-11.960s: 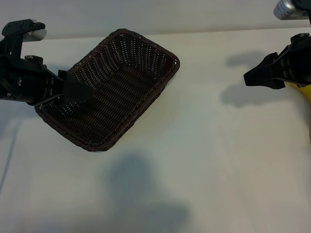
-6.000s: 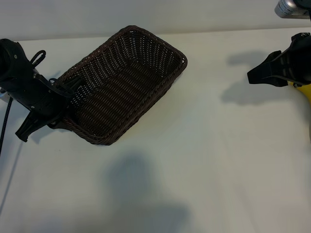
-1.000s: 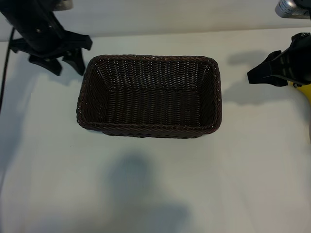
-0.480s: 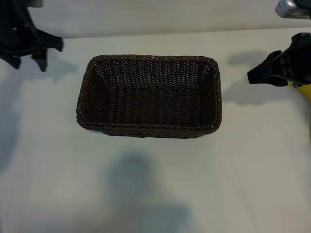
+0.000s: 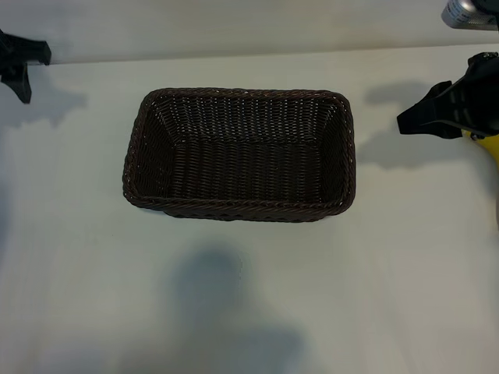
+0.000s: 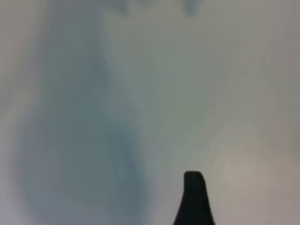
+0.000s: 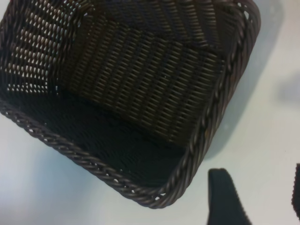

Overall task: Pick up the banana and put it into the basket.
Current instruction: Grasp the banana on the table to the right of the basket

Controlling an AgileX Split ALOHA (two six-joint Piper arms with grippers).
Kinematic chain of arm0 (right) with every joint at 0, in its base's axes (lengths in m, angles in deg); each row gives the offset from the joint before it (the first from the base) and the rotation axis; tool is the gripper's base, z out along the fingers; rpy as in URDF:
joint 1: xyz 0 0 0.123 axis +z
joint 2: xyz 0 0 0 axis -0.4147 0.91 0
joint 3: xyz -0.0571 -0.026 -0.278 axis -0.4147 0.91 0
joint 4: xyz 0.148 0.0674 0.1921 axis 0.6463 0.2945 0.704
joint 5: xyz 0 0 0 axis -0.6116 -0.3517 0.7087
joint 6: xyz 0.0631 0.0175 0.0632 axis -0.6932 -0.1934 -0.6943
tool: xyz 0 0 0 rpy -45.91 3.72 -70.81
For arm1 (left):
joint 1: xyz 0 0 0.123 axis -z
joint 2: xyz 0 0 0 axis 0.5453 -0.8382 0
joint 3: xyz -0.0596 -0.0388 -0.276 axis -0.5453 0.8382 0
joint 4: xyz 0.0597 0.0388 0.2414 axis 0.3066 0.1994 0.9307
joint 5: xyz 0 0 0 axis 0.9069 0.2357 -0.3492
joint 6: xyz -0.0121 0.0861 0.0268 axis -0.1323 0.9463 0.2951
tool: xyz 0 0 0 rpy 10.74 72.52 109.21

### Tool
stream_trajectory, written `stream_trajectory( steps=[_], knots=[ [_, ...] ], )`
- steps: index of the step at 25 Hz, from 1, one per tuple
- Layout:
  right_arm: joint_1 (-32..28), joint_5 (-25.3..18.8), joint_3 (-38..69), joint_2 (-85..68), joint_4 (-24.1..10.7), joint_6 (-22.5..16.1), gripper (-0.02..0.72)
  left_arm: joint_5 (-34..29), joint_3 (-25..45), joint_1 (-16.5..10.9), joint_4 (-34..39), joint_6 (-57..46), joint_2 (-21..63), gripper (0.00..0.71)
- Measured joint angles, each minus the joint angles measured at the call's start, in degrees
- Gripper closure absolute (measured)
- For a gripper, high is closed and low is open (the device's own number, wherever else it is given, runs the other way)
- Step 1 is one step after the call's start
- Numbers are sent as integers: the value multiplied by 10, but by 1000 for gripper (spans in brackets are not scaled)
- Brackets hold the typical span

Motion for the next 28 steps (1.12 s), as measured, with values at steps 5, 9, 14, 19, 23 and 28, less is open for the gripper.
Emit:
stream_trajectory(
  steps=[5,9,14,19,23,28],
  knots=[
    [0,0,0,0,-1,0,327,0,45,1,-10,6,80,139],
    [0,0,0,0,-1,0,327,0,123,1,-10,10,167,139],
    [0,0,0,0,-2,0,327,0,210,1,-10,12,284,139],
    [0,0,0,0,-2,0,327,1,286,1,-11,12,394,139],
    [0,0,0,0,-2,0,327,2,354,1,-12,12,475,139],
    [0,0,0,0,-2,0,327,17,467,1,-14,12,588,139]
  ],
)
